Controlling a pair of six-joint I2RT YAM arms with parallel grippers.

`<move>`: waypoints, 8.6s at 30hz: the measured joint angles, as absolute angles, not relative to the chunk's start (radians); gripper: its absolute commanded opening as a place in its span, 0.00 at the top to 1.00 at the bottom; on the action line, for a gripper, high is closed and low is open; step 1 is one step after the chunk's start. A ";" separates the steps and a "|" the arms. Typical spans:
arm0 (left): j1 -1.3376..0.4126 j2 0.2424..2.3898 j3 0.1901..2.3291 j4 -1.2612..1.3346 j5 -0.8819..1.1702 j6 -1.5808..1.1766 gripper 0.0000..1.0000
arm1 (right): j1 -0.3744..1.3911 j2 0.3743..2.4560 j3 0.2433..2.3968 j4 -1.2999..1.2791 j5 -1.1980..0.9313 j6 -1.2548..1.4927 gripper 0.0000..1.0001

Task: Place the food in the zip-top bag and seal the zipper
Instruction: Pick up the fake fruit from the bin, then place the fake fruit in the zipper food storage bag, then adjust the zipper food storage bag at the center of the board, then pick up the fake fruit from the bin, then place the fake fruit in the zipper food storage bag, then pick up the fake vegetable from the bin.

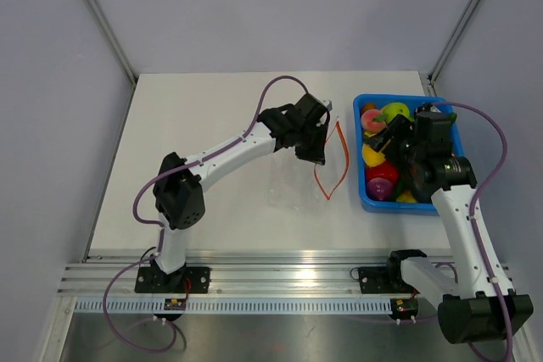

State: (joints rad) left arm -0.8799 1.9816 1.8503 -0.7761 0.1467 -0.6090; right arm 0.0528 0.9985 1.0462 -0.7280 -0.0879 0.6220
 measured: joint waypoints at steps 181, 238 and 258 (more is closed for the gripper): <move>-0.880 1.940 1.950 -0.927 0.003 -0.514 1.00 | 0.154 0.913 1.051 -0.965 0.233 0.657 0.58; -0.881 1.891 1.919 -0.903 0.184 -0.505 1.00 | 0.154 1.068 0.953 -0.886 0.268 0.675 0.11; -0.881 1.885 1.905 -0.896 0.184 -0.505 1.00 | 0.149 1.119 0.772 -0.602 0.326 0.778 0.21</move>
